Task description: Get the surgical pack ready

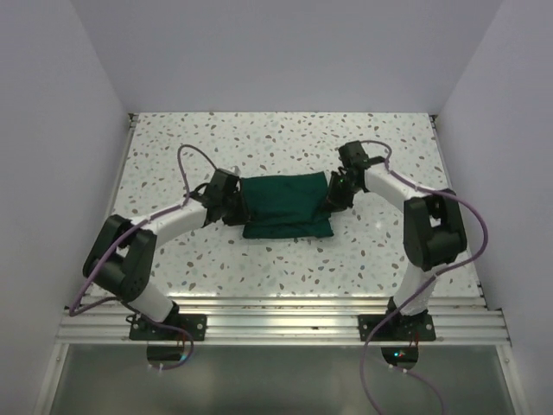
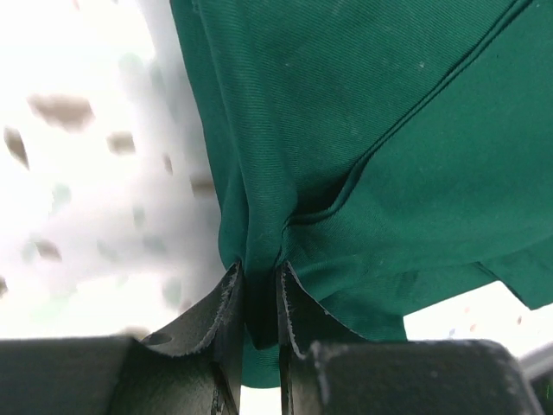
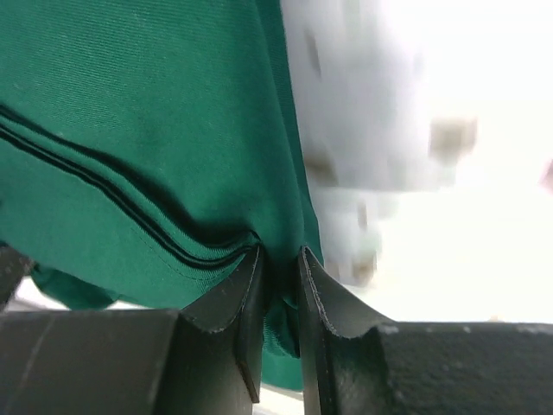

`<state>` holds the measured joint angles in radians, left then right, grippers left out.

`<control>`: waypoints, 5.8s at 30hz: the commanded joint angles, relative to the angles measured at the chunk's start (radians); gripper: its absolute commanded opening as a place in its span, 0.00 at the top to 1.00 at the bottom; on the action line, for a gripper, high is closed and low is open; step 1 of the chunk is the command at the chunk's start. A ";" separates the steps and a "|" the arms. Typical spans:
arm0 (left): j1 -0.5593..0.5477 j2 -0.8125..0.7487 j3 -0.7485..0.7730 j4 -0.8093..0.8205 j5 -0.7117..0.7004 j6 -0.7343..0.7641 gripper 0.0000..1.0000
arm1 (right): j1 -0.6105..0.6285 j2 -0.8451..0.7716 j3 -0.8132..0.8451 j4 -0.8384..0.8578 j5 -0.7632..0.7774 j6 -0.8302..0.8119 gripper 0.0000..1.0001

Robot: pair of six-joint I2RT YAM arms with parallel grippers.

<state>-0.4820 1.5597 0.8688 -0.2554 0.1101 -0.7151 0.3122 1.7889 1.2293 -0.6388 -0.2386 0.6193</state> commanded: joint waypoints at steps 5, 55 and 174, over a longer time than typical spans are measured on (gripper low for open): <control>0.019 0.261 0.275 0.096 -0.070 0.006 1.00 | -0.022 0.263 0.384 0.057 -0.014 -0.046 0.81; 0.089 -0.064 0.225 -0.087 0.105 0.094 0.45 | -0.024 0.644 0.951 0.179 -0.436 -0.162 0.43; 0.115 -0.081 0.228 -0.061 0.158 0.115 0.49 | 0.132 -0.511 -0.620 0.544 -0.163 0.135 0.19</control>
<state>-0.3679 1.5501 1.1286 -0.3279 0.2577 -0.6144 0.4004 1.2636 0.6487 -0.2955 -0.4553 0.6922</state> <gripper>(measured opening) 0.511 0.805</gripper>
